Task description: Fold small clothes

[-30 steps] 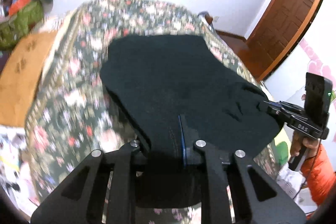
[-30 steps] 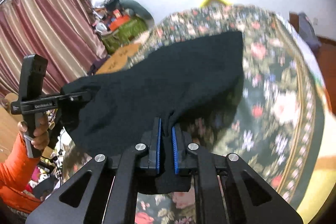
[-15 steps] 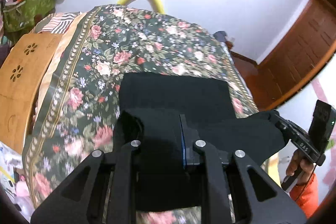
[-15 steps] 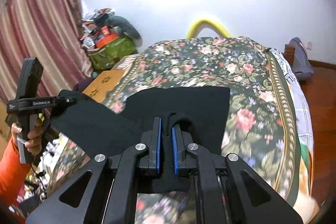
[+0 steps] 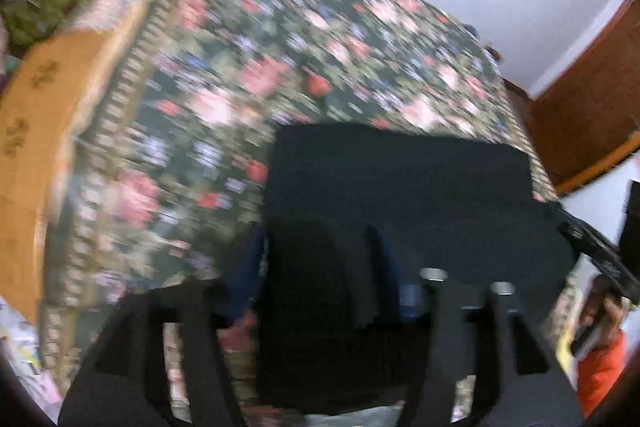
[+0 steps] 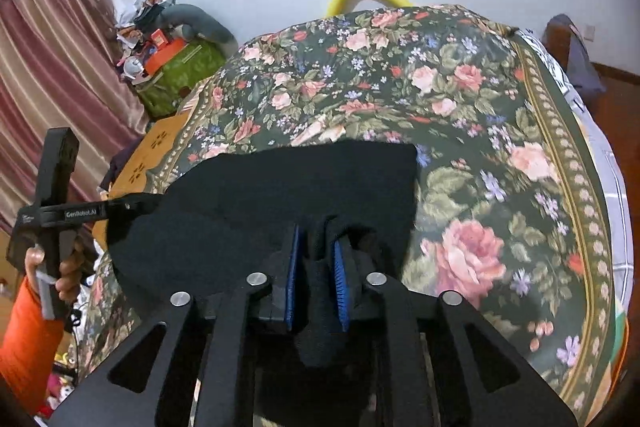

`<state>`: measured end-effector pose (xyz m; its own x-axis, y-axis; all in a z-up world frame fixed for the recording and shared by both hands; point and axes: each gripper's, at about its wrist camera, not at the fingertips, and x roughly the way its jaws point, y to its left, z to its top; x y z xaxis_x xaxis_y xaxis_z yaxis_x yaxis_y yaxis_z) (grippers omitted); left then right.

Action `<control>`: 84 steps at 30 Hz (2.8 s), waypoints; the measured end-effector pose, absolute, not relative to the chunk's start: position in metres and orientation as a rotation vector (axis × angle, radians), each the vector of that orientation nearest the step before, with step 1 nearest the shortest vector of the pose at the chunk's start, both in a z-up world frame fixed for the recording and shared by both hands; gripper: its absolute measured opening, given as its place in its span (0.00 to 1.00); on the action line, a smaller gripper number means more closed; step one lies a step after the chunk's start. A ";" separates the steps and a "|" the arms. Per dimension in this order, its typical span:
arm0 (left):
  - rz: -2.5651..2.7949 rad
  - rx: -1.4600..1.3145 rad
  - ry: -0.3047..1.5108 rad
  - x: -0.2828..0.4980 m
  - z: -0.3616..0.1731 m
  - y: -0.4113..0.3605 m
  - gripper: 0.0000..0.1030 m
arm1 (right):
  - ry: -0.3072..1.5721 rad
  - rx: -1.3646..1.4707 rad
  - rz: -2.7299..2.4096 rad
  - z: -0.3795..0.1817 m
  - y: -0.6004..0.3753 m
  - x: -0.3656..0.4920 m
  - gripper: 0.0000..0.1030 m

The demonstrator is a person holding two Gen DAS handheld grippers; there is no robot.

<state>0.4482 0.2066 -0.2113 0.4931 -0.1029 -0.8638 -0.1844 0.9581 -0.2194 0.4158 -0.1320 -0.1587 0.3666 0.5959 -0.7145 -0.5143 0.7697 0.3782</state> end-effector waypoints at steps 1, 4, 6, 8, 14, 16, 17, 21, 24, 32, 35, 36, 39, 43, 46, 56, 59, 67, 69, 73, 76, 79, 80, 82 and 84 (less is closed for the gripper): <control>0.072 -0.282 1.022 0.441 -0.202 0.212 0.64 | 0.940 0.079 0.700 -0.155 -0.135 0.413 0.20; 0.090 -0.249 0.979 0.424 -0.184 0.220 0.64 | 0.889 0.033 0.664 -0.140 -0.147 0.402 0.21; 0.081 -0.217 0.961 0.413 -0.175 0.218 0.64 | 0.870 0.027 0.675 -0.131 -0.154 0.393 0.21; 0.060 -0.187 0.948 0.398 -0.169 0.212 0.69 | 0.853 0.013 0.694 -0.123 -0.158 0.380 0.21; -0.026 -0.075 0.954 0.374 -0.180 0.169 0.87 | 0.883 -0.055 0.767 -0.131 -0.140 0.351 0.22; -0.035 -0.015 0.963 0.376 -0.190 0.155 0.92 | 0.899 -0.081 0.777 -0.141 -0.130 0.347 0.22; -0.027 0.011 0.974 0.378 -0.196 0.148 0.93 | 0.917 -0.094 0.781 -0.147 -0.125 0.347 0.22; 0.010 0.084 1.050 0.395 -0.220 0.136 0.93 | 0.966 -0.146 0.780 -0.169 -0.108 0.354 0.22; 0.037 0.043 1.067 0.412 -0.224 0.145 0.93 | 0.983 -0.160 0.783 -0.174 -0.097 0.370 0.22; 0.256 0.036 1.027 0.489 -0.193 0.181 0.92 | 0.923 -0.099 0.612 -0.146 -0.091 0.441 0.30; 0.187 -0.087 0.979 0.480 -0.175 0.200 0.92 | 0.886 0.026 0.579 -0.132 -0.115 0.445 0.57; 0.181 -0.099 0.977 0.477 -0.174 0.203 0.92 | 0.883 0.039 0.583 -0.130 -0.120 0.444 0.57; 0.171 -0.117 0.996 0.462 -0.178 0.209 0.92 | 0.881 -0.010 0.575 -0.130 -0.128 0.434 0.57; 0.131 -0.178 1.064 0.453 -0.200 0.210 0.92 | 0.914 -0.027 0.584 -0.140 -0.137 0.422 0.68; 0.111 -0.222 1.109 0.447 -0.219 0.211 0.92 | 0.933 -0.026 0.588 -0.152 -0.141 0.417 0.74; -0.014 -0.537 1.131 0.455 -0.260 0.224 0.90 | 1.021 0.092 0.611 -0.199 -0.139 0.431 0.75; -0.105 -0.634 1.128 0.460 -0.264 0.224 0.81 | 1.013 0.120 0.659 -0.199 -0.129 0.430 0.65; -0.150 -0.582 1.092 0.455 -0.249 0.206 0.36 | 1.010 0.071 0.704 -0.194 -0.110 0.418 0.13; -0.135 -0.522 1.089 0.449 -0.240 0.197 0.31 | 0.990 0.067 0.708 -0.188 -0.113 0.413 0.11; -0.112 -0.386 1.052 0.427 -0.216 0.183 0.25 | 0.939 0.072 0.733 -0.167 -0.117 0.397 0.09; -0.119 -0.352 1.018 0.402 -0.193 0.178 0.22 | 0.903 0.070 0.767 -0.143 -0.118 0.379 0.09; -0.123 -0.343 0.987 0.379 -0.168 0.173 0.21 | 0.854 0.049 0.790 -0.117 -0.119 0.355 0.09; -0.120 -0.335 0.969 0.368 -0.157 0.172 0.21 | 0.834 0.048 0.799 -0.107 -0.120 0.344 0.09; -0.123 -0.329 0.935 0.347 -0.136 0.170 0.21 | 0.808 0.052 0.811 -0.091 -0.122 0.329 0.09; -0.127 -0.334 0.912 0.328 -0.118 0.171 0.21 | 0.782 0.060 0.823 -0.076 -0.126 0.313 0.09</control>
